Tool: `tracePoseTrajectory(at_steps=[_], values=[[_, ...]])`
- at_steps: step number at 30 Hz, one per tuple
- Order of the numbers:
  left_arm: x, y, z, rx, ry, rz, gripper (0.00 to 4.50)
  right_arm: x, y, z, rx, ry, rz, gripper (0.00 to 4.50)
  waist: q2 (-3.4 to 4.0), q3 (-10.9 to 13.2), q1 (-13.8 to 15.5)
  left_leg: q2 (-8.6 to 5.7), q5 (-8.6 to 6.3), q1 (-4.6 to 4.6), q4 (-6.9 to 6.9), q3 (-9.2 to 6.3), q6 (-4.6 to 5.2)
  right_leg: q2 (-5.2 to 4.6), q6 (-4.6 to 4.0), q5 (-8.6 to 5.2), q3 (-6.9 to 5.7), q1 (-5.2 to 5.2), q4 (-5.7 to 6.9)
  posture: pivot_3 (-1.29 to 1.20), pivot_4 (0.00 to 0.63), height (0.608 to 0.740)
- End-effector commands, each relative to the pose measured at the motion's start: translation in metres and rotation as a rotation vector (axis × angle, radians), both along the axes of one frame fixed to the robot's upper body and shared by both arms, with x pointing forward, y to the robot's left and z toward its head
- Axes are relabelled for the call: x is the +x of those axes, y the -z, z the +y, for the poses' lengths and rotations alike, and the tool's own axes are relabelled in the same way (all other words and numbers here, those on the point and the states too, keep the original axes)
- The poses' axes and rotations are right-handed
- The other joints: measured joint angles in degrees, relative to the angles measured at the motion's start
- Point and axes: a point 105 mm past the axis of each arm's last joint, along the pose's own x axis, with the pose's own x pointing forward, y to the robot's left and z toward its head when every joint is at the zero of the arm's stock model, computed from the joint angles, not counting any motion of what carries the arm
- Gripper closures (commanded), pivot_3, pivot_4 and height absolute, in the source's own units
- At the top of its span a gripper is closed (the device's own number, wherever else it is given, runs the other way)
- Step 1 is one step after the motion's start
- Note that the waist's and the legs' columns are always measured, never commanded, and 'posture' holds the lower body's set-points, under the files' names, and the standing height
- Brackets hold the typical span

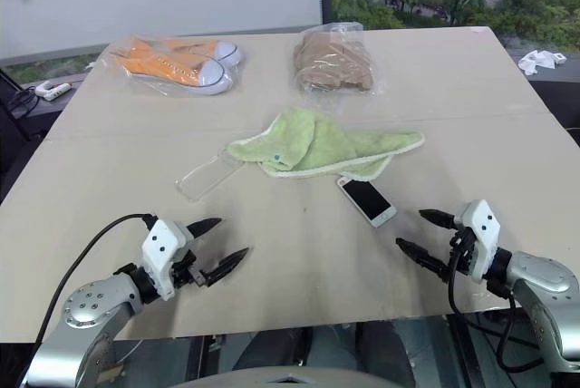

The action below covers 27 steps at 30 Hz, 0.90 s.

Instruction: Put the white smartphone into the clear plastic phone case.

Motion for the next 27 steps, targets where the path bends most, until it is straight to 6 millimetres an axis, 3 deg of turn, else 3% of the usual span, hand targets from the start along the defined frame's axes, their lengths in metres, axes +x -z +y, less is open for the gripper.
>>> tracePoseTrajectory(at_steps=[1, 19, 23, 27], values=[[0.0, -0.007, -0.002, -0.006, 0.012, -0.03, 0.0, 0.002, -0.012, 0.0, -0.006, -0.013, -0.059, 0.09, 0.0, 0.0, 0.0, 0.0, 0.0, 0.0, 0.0, 0.0, 0.0, 0.0, 0.0, 0.0, 0.0, 0.0, 0.0, 0.0, 0.15, 0.74], [0.002, -0.011, -0.004, -0.038, 0.013, -0.048, 0.0, 0.006, -0.014, 0.0, -0.014, -0.022, -0.087, 0.09, 0.0, 0.0, 0.0, 0.0, 0.0, 0.0, 0.0, 0.0, 0.0, 0.0, 0.0, 0.0, 0.0, 0.0, 0.0, 0.0, 0.15, 0.74], [0.006, -0.021, -0.006, -0.08, 0.018, -0.079, 0.0, 0.018, -0.028, 0.01, -0.005, -0.02, -0.143, 0.09, 0.0, 0.0, -0.07, 0.0, 0.0, 0.01, 0.0, 0.0, 0.0, 0.0, 0.0, 0.0, 0.0, 0.0, 0.0, 0.0, 0.15, 0.74], [0.006, -0.044, -0.015, -0.203, 0.101, -0.094, 0.0, 0.044, -0.048, 0.028, -0.018, -0.013, -0.217, 0.09, 0.01, 0.01, -0.29, 0.01, 0.02, 0.03, 0.0, 0.0, -0.04, 0.01, 0.0, 0.0, 0.0, 0.0, 0.03, 0.0, 0.15, 0.74]])
